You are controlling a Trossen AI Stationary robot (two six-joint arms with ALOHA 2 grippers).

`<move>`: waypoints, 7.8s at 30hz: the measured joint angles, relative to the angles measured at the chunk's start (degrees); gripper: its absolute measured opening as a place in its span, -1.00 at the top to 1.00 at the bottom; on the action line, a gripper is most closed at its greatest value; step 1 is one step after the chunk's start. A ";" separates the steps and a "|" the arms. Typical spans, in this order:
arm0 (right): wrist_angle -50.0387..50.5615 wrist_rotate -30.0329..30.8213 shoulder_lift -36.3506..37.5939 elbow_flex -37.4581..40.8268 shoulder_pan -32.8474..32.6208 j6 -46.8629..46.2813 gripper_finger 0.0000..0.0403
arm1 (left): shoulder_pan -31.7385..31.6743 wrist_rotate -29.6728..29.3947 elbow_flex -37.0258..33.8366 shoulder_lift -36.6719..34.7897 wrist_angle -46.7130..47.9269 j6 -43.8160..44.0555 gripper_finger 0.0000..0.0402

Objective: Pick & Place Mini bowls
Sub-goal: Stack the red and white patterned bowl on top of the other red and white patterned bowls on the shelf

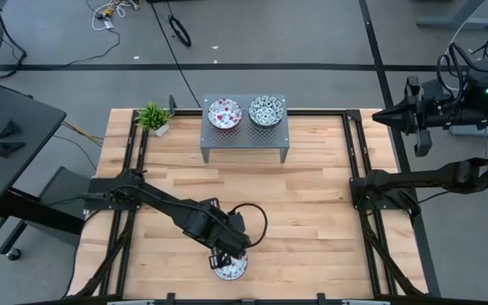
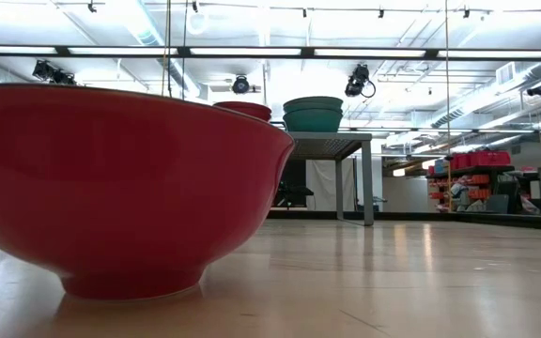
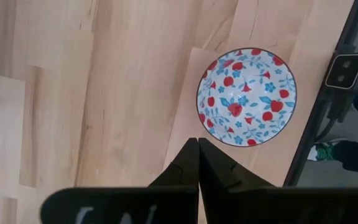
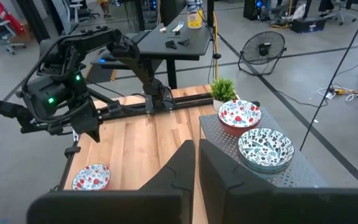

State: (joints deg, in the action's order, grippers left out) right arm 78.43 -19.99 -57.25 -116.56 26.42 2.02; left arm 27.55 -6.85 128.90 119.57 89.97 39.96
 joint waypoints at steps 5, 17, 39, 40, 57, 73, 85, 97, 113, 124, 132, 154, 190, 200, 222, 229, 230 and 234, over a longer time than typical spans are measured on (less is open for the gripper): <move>0.00 -0.01 -0.01 -0.01 -0.01 0.00 0.88 | 0.00 0.00 0.00 -0.02 0.00 -0.41 1.00; 0.00 -0.01 -0.01 0.00 -0.01 0.00 0.88 | 0.06 -0.44 0.00 -0.04 -1.66 -2.31 1.00; 0.00 0.00 0.01 -0.02 0.01 0.00 0.88 | -0.52 7.83 -24.58 -8.02 -20.61 -0.72 1.00; 0.00 -0.02 -0.01 -0.02 -0.01 0.00 0.88 | -0.67 8.14 -25.64 -8.39 -21.16 -0.18 1.00; 0.00 0.00 0.02 -0.02 0.01 0.00 0.88 | -0.87 12.49 -37.22 -9.94 -31.91 8.91 1.00; 0.00 0.00 0.01 -0.02 0.01 0.00 0.88 | -0.87 8.01 -37.57 -9.94 -34.32 12.24 0.91; 0.00 0.00 0.02 -0.02 -0.01 0.00 0.88 | -1.14 7.98 -37.55 -9.94 -34.36 16.48 0.40; 0.00 0.00 0.02 -0.02 0.01 -0.01 0.88 | -1.63 8.32 -37.46 -8.32 -35.98 17.49 0.04; 0.00 0.00 0.02 0.00 -0.01 0.00 0.88 | -1.81 11.44 -40.29 -5.08 -37.55 14.89 0.04; 0.00 -0.02 0.02 -0.02 0.01 0.00 0.88 | -1.55 13.07 -43.85 -5.05 -38.62 15.15 0.04; 0.00 -0.01 0.02 -0.02 0.01 0.00 0.88 | -1.62 13.14 -43.85 -5.05 -39.66 17.31 0.05; 0.00 -0.02 0.02 0.00 -0.01 0.00 0.88 | -1.97 13.09 -43.86 -5.35 -40.54 19.06 0.43; -0.02 -0.01 0.02 -0.01 0.00 0.00 0.88 | -1.99 16.85 -43.86 -8.59 -42.18 15.87 0.96; -0.02 0.00 0.01 -0.02 0.01 0.00 0.88 | -2.26 14.25 -43.80 -15.84 -42.53 16.24 0.96; -0.02 0.00 0.02 -0.01 -0.01 0.00 0.88 | -6.67 5.79 -28.27 -24.87 -35.70 4.51 0.96; -0.02 -0.02 0.02 0.00 -0.01 0.00 0.88 | -10.43 3.21 -19.24 -24.96 -28.34 -3.40 0.96; -0.02 0.00 0.00 0.00 0.00 0.00 0.88 | -11.03 2.99 -18.07 -24.90 -26.97 -4.49 0.96; -0.02 0.00 0.01 -0.02 -0.01 0.00 0.88 | -13.67 2.44 -13.53 -24.86 -23.46 -8.33 0.96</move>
State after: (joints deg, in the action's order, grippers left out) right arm 78.41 -19.99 -57.23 -116.57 26.41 2.02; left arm 13.88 -4.41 115.38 94.71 66.52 31.63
